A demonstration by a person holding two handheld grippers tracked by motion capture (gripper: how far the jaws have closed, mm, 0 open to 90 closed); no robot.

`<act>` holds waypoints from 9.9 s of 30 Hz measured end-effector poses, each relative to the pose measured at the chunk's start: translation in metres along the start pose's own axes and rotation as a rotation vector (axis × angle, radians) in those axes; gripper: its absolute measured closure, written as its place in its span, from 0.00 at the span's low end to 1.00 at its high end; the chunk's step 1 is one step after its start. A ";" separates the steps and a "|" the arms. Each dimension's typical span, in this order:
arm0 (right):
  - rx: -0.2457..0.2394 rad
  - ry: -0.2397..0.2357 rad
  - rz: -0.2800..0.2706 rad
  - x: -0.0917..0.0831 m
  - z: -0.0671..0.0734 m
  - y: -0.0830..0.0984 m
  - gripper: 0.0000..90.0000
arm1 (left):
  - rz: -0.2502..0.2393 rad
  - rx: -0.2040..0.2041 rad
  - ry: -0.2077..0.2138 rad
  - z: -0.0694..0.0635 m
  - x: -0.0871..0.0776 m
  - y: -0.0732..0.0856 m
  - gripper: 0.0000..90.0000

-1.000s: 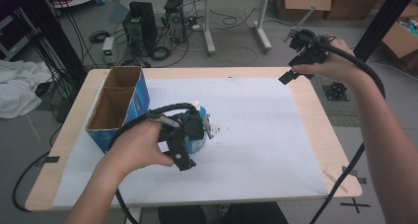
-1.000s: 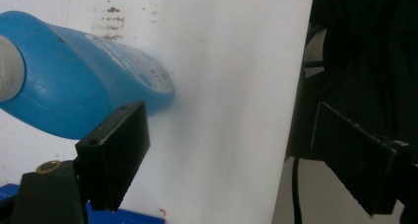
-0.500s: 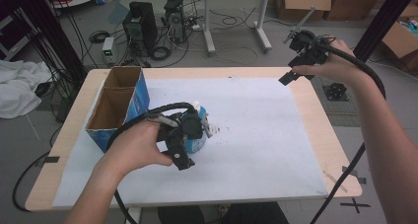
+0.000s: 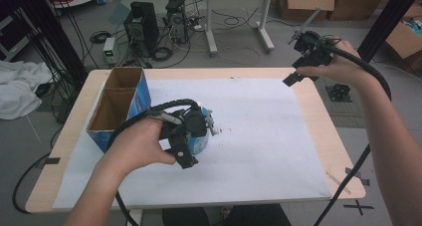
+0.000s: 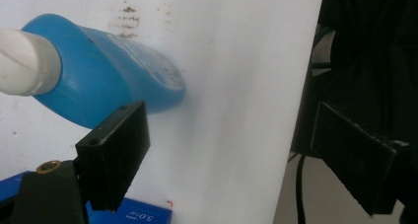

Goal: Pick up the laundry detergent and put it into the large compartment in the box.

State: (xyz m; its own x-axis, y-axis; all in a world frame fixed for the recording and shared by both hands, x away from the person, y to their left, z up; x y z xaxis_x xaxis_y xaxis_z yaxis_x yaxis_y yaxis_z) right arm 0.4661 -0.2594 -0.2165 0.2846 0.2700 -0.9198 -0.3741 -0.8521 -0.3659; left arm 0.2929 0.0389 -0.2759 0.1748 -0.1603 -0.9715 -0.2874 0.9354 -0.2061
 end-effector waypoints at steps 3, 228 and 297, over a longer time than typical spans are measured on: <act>0.000 0.001 -0.003 0.000 -0.001 0.001 0.28 | -0.004 -0.020 -0.013 0.002 -0.003 -0.002 0.17; -0.009 -0.008 0.013 0.013 0.002 0.011 0.29 | 0.040 -0.629 -0.055 0.102 0.006 -0.040 0.42; 0.004 -0.004 0.049 0.018 -0.008 0.021 0.29 | -0.013 -1.320 -0.272 0.192 -0.102 0.142 0.42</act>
State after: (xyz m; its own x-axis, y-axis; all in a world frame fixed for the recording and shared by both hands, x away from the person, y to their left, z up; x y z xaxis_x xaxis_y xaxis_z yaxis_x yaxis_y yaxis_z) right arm 0.4699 -0.2761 -0.2393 0.2628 0.2298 -0.9371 -0.3909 -0.8626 -0.3212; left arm 0.4151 0.2484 -0.1838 0.3203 0.0445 -0.9463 -0.9420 -0.0903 -0.3231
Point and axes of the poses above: each handheld gripper's, and its own axes: x roughly forward along the jaws, y roughly out of its underside, z roughly to its left, the point moved 4 cm from there along x, roughly forward along the jaws, and after that the axes turned 7 degrees about -x, right-handed, at the moved point
